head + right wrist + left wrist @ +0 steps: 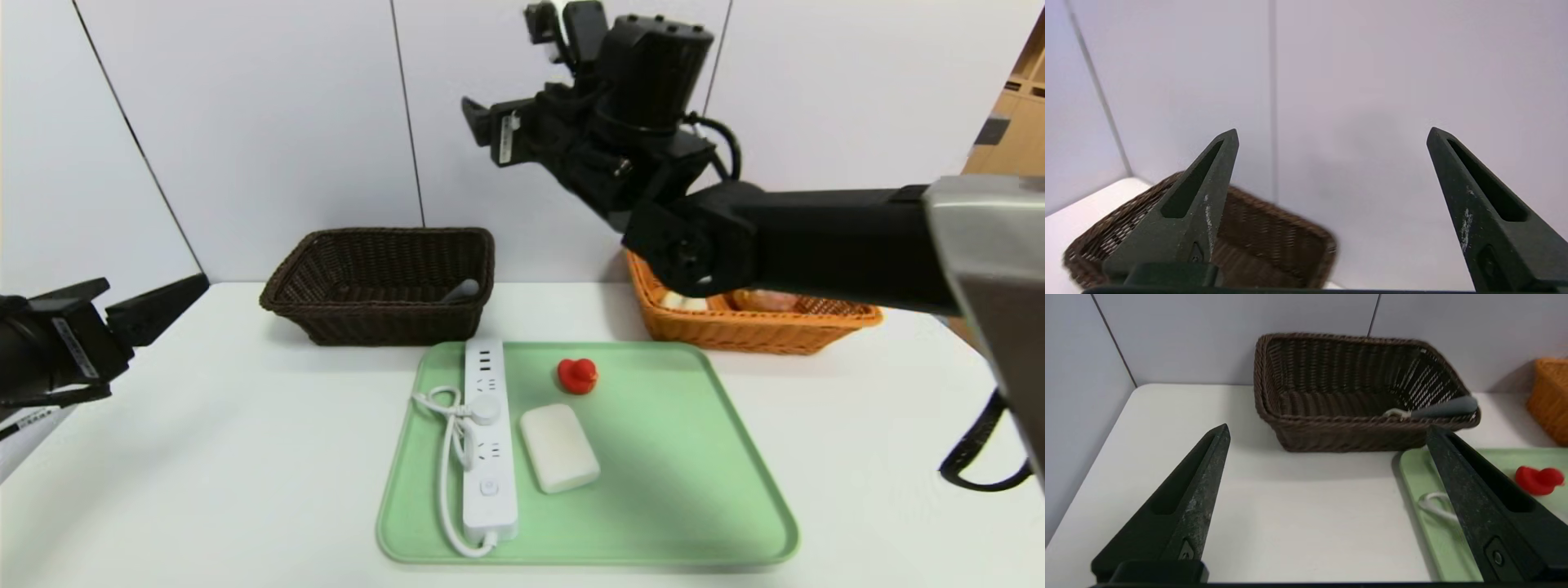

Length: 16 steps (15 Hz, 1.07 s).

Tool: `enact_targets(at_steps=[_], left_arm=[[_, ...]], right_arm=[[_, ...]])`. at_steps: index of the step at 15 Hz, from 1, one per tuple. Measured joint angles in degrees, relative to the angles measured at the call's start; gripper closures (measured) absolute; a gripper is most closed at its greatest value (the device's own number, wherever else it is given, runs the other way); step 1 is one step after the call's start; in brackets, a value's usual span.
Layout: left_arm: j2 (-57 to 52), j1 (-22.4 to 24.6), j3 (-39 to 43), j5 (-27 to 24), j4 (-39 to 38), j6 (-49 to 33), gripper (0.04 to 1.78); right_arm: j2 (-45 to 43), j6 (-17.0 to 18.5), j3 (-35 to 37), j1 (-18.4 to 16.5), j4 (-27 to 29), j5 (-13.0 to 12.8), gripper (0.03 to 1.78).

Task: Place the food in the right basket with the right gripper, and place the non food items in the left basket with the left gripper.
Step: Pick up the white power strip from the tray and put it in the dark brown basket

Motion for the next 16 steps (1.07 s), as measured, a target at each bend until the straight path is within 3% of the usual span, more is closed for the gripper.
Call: enact_targets(at_steps=[5, 10, 12, 16], left_arm=[[0.85, -8.06, -9.26, 1.32, 8.94, -2.91, 0.13], [7.16, -19.26, -13.98, 12.56, 7.86, -5.12, 0.13], [10.64, -24.27, -15.75, 15.34, 7.72, -6.67, 0.13], [18.88, -32.57, -17.75, 19.69, 9.52, -6.8, 0.13]], right_arm=[[-14.8, -0.41, 15.24, -7.22, 1.9, 0.23, 0.16], [-28.66, -0.22, 36.41, -18.79, 1.29, 1.16, 0.13], [-33.74, 1.18, 44.15, -23.37, -0.2, 2.79, 0.13], [-41.16, 2.06, 54.14, -29.73, -0.94, 5.41, 0.12]])
